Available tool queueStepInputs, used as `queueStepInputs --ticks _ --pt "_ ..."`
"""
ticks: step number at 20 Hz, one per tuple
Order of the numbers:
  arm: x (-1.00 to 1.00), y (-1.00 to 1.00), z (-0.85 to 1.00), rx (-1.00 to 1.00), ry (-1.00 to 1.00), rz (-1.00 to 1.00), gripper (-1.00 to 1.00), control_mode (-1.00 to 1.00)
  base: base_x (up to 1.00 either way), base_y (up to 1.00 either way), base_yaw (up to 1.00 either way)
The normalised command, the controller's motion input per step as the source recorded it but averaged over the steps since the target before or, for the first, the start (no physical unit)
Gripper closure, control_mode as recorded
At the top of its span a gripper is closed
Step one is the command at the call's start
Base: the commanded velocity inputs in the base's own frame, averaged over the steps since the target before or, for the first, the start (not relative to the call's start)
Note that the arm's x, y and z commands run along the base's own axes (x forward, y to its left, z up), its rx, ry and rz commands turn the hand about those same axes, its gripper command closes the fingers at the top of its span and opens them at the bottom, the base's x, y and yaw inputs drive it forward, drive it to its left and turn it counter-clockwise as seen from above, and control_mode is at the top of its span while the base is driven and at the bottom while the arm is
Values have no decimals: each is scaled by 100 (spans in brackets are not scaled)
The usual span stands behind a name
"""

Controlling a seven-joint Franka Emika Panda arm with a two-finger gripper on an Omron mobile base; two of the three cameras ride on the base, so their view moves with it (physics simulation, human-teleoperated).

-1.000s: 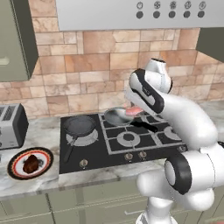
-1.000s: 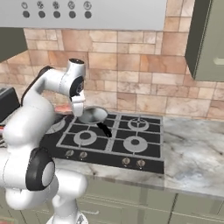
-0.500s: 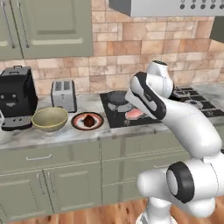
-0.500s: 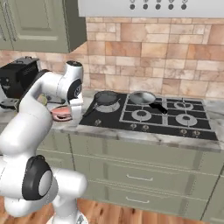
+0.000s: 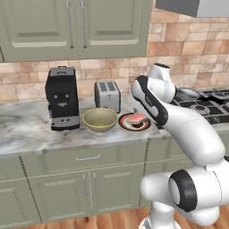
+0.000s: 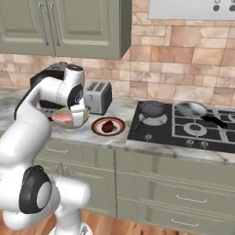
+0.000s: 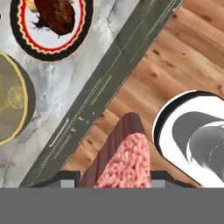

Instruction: Place one of the steaks on the plate and the other in the bowl. Then place the bowl in the fridge.

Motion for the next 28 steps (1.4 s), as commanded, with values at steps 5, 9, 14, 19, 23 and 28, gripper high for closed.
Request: queueStepInputs --ticks 5,9,14,19,23,28 --pt "0 0 0 0 0 0 100 100 80 47 0" --pt "0 0 0 0 0 0 100 100 53 74 -7" --pt "0 0 0 0 0 0 100 100 8 50 -8" --pt "0 0 0 0 0 0 100 100 48 -6 -13" --pt "0 0 0 0 0 0 100 100 60 -4 -17" --pt "0 0 0 0 0 0 100 100 44 -23 -10"
